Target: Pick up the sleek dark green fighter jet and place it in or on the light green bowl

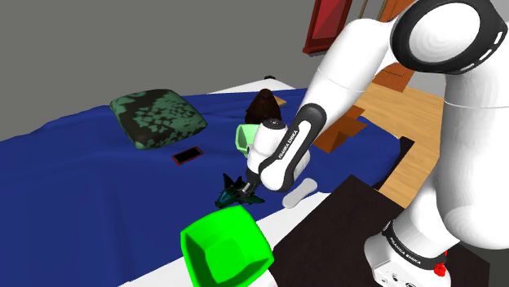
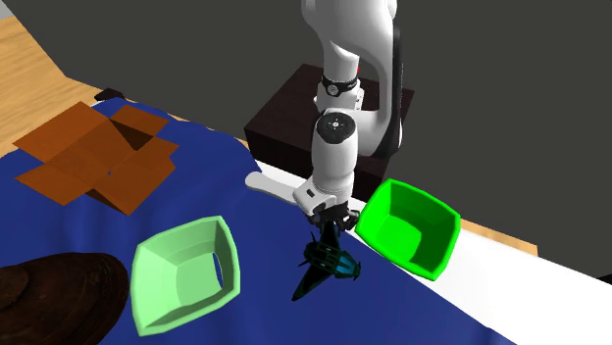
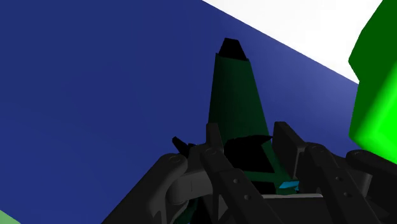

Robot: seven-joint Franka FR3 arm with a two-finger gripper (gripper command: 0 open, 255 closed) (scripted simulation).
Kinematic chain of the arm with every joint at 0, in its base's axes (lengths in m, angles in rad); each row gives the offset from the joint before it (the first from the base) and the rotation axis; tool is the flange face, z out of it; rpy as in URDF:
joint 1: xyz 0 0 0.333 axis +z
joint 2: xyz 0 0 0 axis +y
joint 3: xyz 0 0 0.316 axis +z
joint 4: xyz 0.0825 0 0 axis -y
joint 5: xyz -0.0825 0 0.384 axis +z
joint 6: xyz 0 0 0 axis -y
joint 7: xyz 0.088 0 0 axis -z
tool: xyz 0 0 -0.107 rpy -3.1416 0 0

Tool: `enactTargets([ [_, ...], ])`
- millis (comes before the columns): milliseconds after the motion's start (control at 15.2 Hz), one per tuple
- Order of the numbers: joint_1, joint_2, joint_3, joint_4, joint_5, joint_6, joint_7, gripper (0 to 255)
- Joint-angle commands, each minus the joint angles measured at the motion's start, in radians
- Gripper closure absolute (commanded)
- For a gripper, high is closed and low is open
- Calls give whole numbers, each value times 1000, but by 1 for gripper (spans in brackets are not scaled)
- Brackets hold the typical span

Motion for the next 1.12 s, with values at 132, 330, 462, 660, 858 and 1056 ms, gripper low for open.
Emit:
enactTargets([
  [132, -2, -69, 4, -20, 3, -49, 3, 255],
  [330, -5, -117, 8, -31, 5, -86, 4, 255],
  [462, -7, -149, 10, -37, 7, -112, 5, 255],
  [660, -9, -197, 13, -45, 10, -152, 5, 255],
  [858, -12, -243, 16, -50, 13, -193, 6, 255],
  [1056, -14, -288, 18, -53, 16, -235, 6, 255],
])
